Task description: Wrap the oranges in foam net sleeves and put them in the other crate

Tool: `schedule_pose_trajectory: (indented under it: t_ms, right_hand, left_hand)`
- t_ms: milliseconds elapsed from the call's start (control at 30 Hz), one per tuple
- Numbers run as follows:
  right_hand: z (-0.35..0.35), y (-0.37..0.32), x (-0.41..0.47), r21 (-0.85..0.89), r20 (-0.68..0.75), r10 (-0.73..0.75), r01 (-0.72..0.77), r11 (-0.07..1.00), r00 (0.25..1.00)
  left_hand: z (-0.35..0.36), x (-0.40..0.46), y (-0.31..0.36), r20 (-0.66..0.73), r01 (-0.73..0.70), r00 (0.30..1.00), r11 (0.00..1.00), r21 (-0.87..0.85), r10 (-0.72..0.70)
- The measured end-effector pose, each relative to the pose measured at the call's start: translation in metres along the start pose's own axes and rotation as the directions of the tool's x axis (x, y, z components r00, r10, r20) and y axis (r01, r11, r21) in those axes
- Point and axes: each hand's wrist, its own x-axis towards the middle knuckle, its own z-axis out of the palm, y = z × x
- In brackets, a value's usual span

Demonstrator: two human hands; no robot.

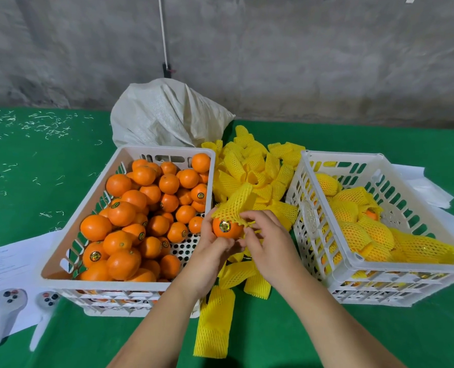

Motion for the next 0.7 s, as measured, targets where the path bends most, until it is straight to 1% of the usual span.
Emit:
schedule_pose_trajectory:
  t_ms: [67, 133, 200, 233, 333, 367, 433, 500, 567, 600, 633, 700]
  right_hand:
    - [-0.002, 0.002, 0.003, -0.026, -0.047, -0.009, 0.008, 1.000, 0.999]
    - [-0.008, 0.001, 0.006, -0.116, -0.110, -0.046, 0.033, 0.993, 0.993]
    - [-0.016, -0.004, 0.007, -0.180, -0.165, -0.118, 0.088, 0.980, 0.979]
    - [-0.018, -0.008, 0.006, -0.206, -0.170, -0.174, 0.138, 0.969, 0.970]
    - [-0.015, -0.018, -0.007, -0.244, -0.077, -0.322, 0.295, 0.924, 0.944]
    - [-0.011, -0.019, -0.012, -0.236, -0.049, -0.334, 0.314, 0.920, 0.941]
    - [-0.007, -0.015, -0.015, -0.219, -0.021, -0.296, 0.285, 0.933, 0.955]
    - [-0.005, -0.011, -0.015, -0.168, -0.001, -0.233, 0.229, 0.959, 0.973]
    - [-0.006, -0.010, -0.011, -0.081, 0.021, -0.219, 0.220, 0.972, 0.976]
    - [-0.007, -0.010, -0.009, -0.065, 0.019, -0.219, 0.220, 0.973, 0.976]
    - [-0.009, -0.010, -0.007, -0.070, 0.009, -0.216, 0.216, 0.974, 0.976]
    - [-0.012, -0.011, -0.002, -0.109, -0.006, -0.210, 0.208, 0.972, 0.978]
  left_hand:
    - [0.002, -0.001, -0.002, -0.002, -0.014, 1.000, 0.999, 0.046, 0.015]
    - [0.005, -0.001, -0.003, -0.034, -0.039, 0.999, 0.996, 0.081, 0.042]
    - [0.009, -0.002, -0.003, -0.071, -0.073, 0.994, 0.991, 0.112, 0.081]
    - [0.011, -0.002, -0.004, -0.084, -0.088, 0.992, 0.990, 0.106, 0.098]
    - [0.012, -0.003, -0.004, -0.153, -0.141, 0.977, 0.988, 0.058, 0.148]
    - [0.012, -0.003, -0.005, -0.178, -0.147, 0.972, 0.987, 0.064, 0.156]
    - [0.009, -0.001, -0.004, -0.213, -0.143, 0.964, 0.987, 0.079, 0.157]
    - [0.005, 0.000, 0.000, -0.174, -0.091, 0.979, 0.992, 0.091, 0.106]
    - [0.000, -0.001, 0.003, -0.032, -0.028, 0.999, 0.995, 0.093, 0.031]
    - [-0.001, -0.002, 0.004, 0.040, -0.025, 0.999, 0.995, 0.096, 0.022]
    - [0.000, -0.003, 0.004, 0.080, -0.043, 0.996, 0.993, 0.108, 0.034]
    - [0.005, -0.004, 0.003, 0.051, -0.083, 0.996, 0.988, 0.134, 0.076]
